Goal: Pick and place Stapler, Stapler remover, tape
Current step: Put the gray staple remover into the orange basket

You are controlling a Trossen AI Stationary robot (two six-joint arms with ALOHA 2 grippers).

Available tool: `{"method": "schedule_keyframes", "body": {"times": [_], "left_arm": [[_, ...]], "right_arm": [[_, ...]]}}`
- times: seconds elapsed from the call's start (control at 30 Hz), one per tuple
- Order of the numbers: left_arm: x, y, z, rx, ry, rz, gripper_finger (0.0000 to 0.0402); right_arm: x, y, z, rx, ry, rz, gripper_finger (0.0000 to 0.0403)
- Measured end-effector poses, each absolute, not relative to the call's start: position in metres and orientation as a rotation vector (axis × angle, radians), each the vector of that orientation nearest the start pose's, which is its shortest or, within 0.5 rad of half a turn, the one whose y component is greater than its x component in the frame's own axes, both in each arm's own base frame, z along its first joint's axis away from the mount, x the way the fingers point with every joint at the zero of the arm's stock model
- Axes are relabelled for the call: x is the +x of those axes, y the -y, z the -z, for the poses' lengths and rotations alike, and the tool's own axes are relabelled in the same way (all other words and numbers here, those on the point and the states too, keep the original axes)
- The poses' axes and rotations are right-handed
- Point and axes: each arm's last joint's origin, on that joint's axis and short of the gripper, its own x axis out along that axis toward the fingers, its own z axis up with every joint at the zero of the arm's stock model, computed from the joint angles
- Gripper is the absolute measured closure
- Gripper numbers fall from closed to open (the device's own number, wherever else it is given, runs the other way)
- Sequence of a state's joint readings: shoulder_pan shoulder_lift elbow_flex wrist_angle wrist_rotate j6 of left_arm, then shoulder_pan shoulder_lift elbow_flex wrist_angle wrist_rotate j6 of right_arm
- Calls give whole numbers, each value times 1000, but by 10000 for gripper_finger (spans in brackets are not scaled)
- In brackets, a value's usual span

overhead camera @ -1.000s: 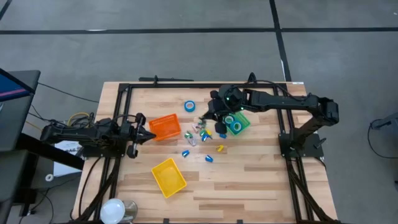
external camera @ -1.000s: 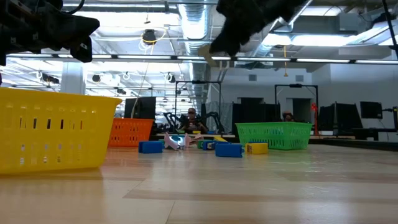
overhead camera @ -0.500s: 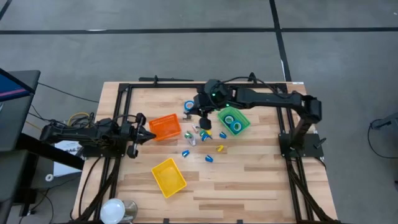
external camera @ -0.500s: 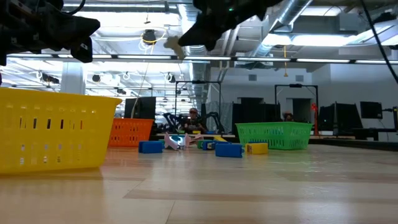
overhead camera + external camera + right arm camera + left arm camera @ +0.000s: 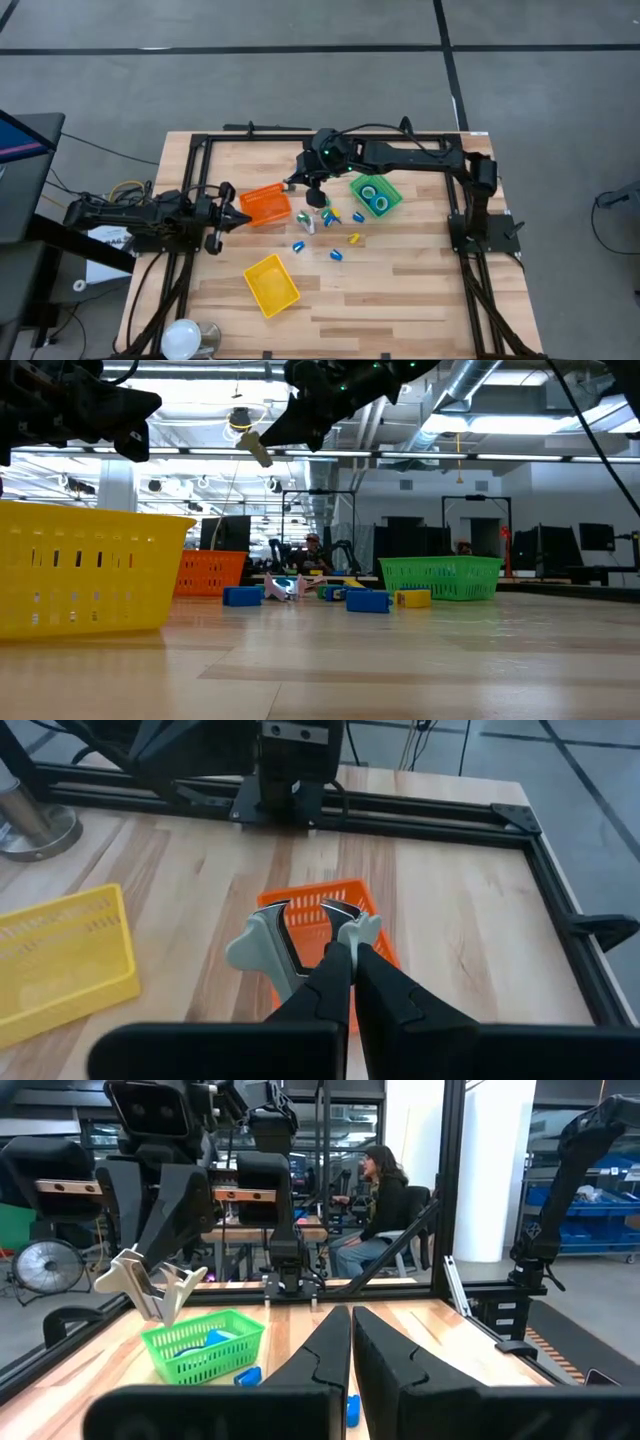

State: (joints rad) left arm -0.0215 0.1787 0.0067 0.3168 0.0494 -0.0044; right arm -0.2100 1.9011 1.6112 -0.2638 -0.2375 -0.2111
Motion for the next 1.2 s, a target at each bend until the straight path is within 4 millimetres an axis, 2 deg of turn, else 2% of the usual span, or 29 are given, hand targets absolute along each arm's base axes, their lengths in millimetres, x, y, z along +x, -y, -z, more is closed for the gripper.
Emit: {"method": "schedule_keyframes", "body": {"times": [0.4,0.8,1.2], "left_arm": [[107,4,-182,-2,147,71,393],[107,4,-182,-2,151,71,393],[107,4,-182,-2,152,71,393]], "right_arm": [[431,79,-289,-84,-551,-97,403],[418,73,-302,-85,-584,-108,403],[403,46,-319,-120,-617,-175,403]]}}
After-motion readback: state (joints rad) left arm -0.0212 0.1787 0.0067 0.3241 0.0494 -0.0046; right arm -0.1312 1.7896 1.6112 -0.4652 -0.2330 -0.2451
